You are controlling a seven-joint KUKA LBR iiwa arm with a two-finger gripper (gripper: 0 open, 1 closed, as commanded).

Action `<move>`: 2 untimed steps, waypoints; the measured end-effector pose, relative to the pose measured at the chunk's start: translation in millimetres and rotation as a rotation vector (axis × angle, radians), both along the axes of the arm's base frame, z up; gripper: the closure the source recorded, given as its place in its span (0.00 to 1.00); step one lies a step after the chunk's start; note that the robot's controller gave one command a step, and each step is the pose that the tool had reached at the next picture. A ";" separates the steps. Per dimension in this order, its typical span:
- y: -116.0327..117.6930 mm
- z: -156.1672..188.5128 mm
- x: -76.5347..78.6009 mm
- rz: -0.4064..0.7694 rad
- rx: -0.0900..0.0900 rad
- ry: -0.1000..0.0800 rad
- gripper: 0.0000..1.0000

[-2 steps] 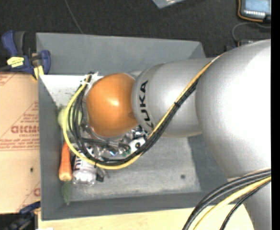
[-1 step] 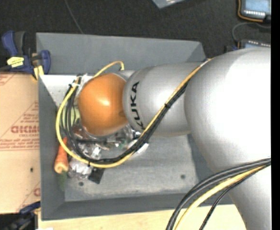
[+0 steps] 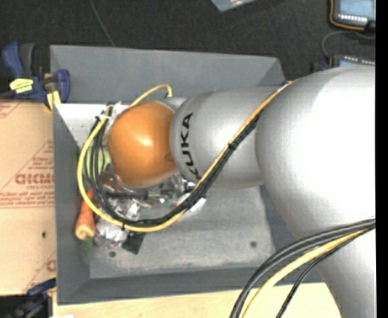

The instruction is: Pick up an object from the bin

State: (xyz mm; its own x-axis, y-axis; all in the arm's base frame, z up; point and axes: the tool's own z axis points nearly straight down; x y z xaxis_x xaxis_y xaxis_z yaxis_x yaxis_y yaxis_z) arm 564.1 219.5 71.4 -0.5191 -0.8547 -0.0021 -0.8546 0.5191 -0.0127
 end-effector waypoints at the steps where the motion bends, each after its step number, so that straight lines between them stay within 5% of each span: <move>1: -0.1 3.0 -0.4 -0.002 0.002 0.000 1.00; 2: 1.0 10.4 -0.5 -0.003 0.005 -0.002 1.00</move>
Offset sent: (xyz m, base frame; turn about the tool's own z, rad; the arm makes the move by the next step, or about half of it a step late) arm 0.0001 0.0001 0.0115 0.0000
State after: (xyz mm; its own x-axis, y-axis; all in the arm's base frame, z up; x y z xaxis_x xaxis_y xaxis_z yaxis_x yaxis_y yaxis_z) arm 563.7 220.5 81.8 -0.5213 -0.8533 -0.0074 -0.8532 0.5214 -0.0117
